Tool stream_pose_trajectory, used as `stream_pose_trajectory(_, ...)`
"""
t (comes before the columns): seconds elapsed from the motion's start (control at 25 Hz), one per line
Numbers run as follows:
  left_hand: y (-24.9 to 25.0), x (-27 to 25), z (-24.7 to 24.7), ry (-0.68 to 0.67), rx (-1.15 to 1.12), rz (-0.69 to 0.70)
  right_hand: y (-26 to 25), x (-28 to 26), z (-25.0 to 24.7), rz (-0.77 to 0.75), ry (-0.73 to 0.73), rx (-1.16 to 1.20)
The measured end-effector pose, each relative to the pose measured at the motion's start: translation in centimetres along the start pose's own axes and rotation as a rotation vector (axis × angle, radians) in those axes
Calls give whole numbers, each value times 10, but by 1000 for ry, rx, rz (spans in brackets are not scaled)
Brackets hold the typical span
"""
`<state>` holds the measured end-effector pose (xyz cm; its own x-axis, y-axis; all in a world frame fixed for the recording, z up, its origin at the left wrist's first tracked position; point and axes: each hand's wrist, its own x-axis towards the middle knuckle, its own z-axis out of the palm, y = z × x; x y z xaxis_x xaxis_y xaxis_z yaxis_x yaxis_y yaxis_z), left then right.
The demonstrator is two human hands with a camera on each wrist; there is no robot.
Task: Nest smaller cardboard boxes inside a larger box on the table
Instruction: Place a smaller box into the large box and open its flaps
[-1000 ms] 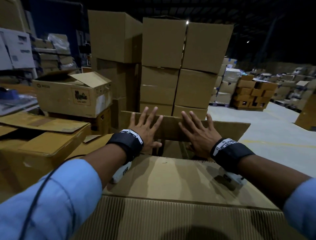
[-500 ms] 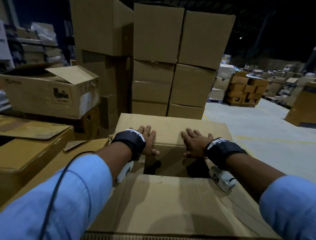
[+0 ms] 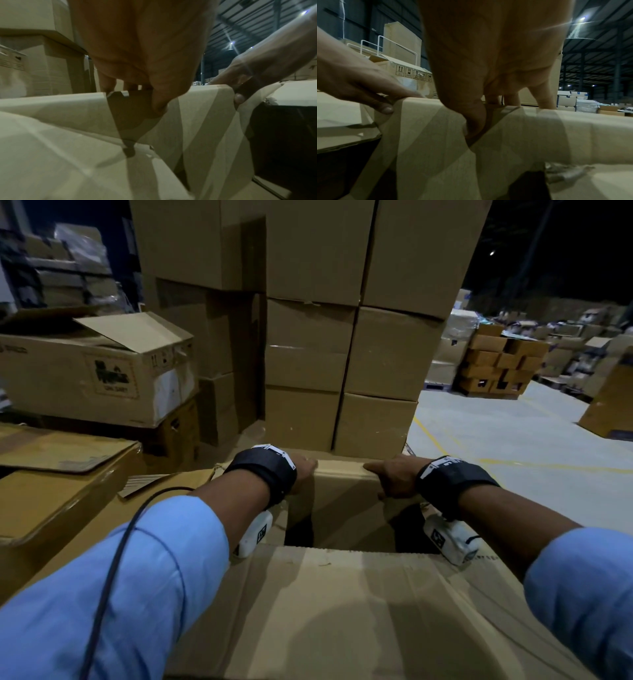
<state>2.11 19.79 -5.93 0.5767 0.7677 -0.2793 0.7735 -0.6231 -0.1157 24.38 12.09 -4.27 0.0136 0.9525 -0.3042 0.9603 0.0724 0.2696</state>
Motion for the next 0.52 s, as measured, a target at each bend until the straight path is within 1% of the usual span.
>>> stream_pose_trajectory(0.2,9,-7,2,-21,68,23,-4,-2,7,-5,-9,59)
stream_pose_trajectory(0.32,11,-2,12,16,92,1,-6,-4,15,60,5,69)
stream_pose_trajectory(0.44,13,-1,20,31,21,-53,-13,-9,24,142,-15,124)
stream_pose_trajectory(0.52,13,-1,24,46,-6,-62,-20,-12,26,176,-12,135)
